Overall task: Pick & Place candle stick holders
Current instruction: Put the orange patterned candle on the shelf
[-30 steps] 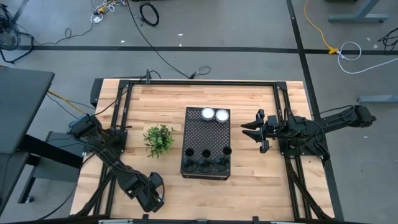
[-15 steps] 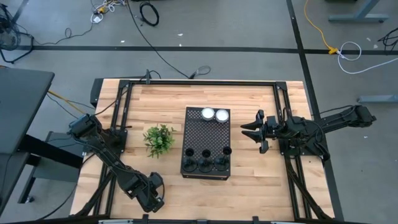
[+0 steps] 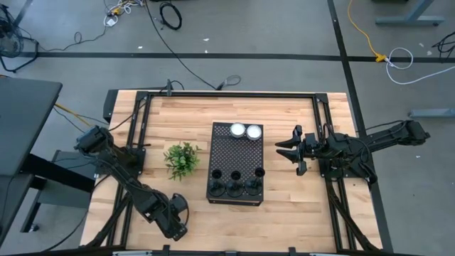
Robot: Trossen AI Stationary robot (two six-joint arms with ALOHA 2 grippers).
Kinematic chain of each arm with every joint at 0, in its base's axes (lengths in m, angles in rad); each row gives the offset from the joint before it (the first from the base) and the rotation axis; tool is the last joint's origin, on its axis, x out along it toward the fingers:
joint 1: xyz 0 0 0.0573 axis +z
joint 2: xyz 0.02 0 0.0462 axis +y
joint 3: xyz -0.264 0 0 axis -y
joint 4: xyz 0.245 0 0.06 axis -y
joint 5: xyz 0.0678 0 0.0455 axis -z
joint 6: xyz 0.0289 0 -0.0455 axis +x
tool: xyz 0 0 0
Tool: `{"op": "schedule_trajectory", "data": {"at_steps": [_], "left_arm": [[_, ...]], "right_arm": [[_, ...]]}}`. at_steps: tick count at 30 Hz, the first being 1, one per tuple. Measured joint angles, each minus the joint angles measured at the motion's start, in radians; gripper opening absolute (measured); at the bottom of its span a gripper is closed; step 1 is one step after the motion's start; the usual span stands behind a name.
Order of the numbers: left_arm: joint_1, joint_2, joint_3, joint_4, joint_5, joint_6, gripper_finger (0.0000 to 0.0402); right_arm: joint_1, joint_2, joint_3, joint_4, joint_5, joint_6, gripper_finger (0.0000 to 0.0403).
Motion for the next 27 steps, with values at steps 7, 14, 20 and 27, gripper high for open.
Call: {"op": "schedule_trajectory", "data": {"at_steps": [7, 14, 20, 27], "left_arm": [[0.053, -0.122, 0.001, -0.048, -0.059, 0.083, 0.0002], [0.143, -0.271, 0.033, -0.151, -0.137, 0.199, 0.0001], [0.229, -0.319, 0.218, -0.456, -0.242, 0.311, 0.0001], [0.373, -0.318, 0.408, -0.708, -0.35, 0.462, 0.0001]], "right_arm": [[0.0, 0.0, 0.0, 0.0, 0.0, 0.0, 0.0111], [0.0, 0.0, 0.0, 0.0, 0.0, 0.0, 0.0111], [0.0, 0.0, 0.0, 0.0, -0.001, 0.007, 0.0111], [0.0, 0.0, 0.0, 0.004, -0.001, 0.027, 0.0111]]}}
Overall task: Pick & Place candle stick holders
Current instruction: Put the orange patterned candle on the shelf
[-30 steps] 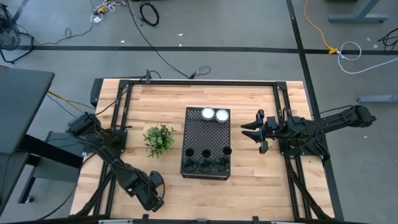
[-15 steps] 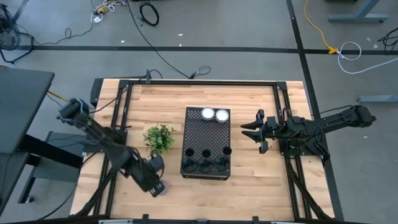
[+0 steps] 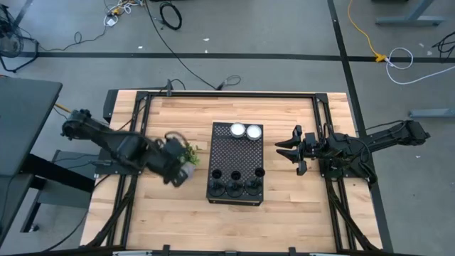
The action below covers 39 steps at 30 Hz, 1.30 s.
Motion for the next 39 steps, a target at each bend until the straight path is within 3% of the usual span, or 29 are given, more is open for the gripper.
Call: {"op": "schedule_trajectory", "data": {"at_steps": [9, 22, 31, 39], "left_arm": [[0.27, 0.002, 0.023, 0.009, 0.043, 0.298, 0.0], [0.576, 0.066, 0.023, 0.209, 0.175, 0.671, 0.0], [0.708, 0.214, 0.022, 0.273, 0.279, 0.837, 0.0], [0.779, 0.301, 0.022, 0.322, 0.327, 0.887, 0.0]], "right_arm": [[0.0, 0.0, 0.0, 0.0, 0.0, 0.053, 0.0111], [0.0, 0.0, 0.0, 0.001, 0.0, 0.052, 0.0111], [0.0, 0.0, 0.0, 0.004, -0.001, 0.052, 0.0111], [0.0, 0.0, 0.0, 0.005, -0.001, 0.052, 0.0111]]}}
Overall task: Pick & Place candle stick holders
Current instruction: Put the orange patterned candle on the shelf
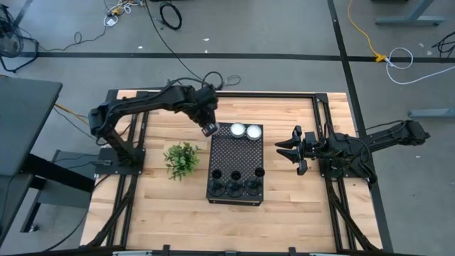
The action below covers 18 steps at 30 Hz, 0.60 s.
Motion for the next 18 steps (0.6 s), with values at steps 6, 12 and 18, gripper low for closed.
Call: {"op": "schedule_trajectory", "data": {"at_steps": [6, 12, 18], "left_arm": [[0.008, 0.024, 0.0, 0.098, 0.055, 0.022, 0.0], [0.008, 0.024, 0.0, 0.098, 0.058, 0.024, 0.0], [0.008, 0.024, 0.0, 0.103, 0.058, 0.021, 0.0]], "right_arm": [[0.0, 0.0, 0.0, 0.002, 0.0, 0.0, 0.0111], [0.0, 0.0, 0.0, 0.002, 0.001, 0.0, 0.0111], [0.0, 0.0, 0.0, 0.002, 0.001, 0.0, 0.0111]]}}
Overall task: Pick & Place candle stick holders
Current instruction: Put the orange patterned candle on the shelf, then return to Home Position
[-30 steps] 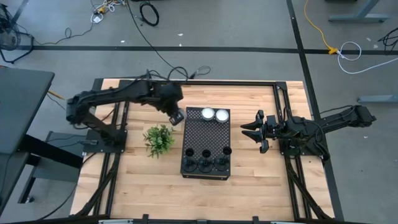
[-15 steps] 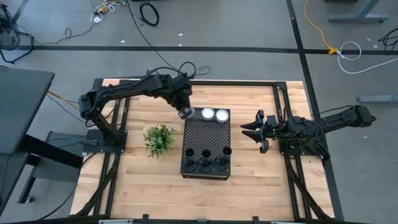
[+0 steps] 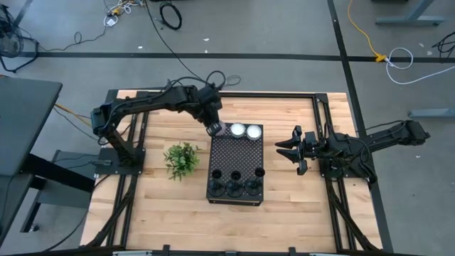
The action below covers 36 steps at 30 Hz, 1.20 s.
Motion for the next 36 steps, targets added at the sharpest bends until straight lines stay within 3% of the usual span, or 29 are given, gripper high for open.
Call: {"op": "schedule_trajectory", "data": {"at_steps": [22, 36], "left_arm": [[-0.002, 0.0, 0.0, 0.043, 0.019, -0.033, 0.0018], [-0.013, 0.0, 0.0, 0.042, 0.011, -0.034, 0.009]], "right_arm": [[0.0, 0.0, 0.0, 0.0, 0.0, 0.026, 0.0111], [0.0, 0.0, 0.0, 0.0, 0.0, 0.026, 0.0111]]}}
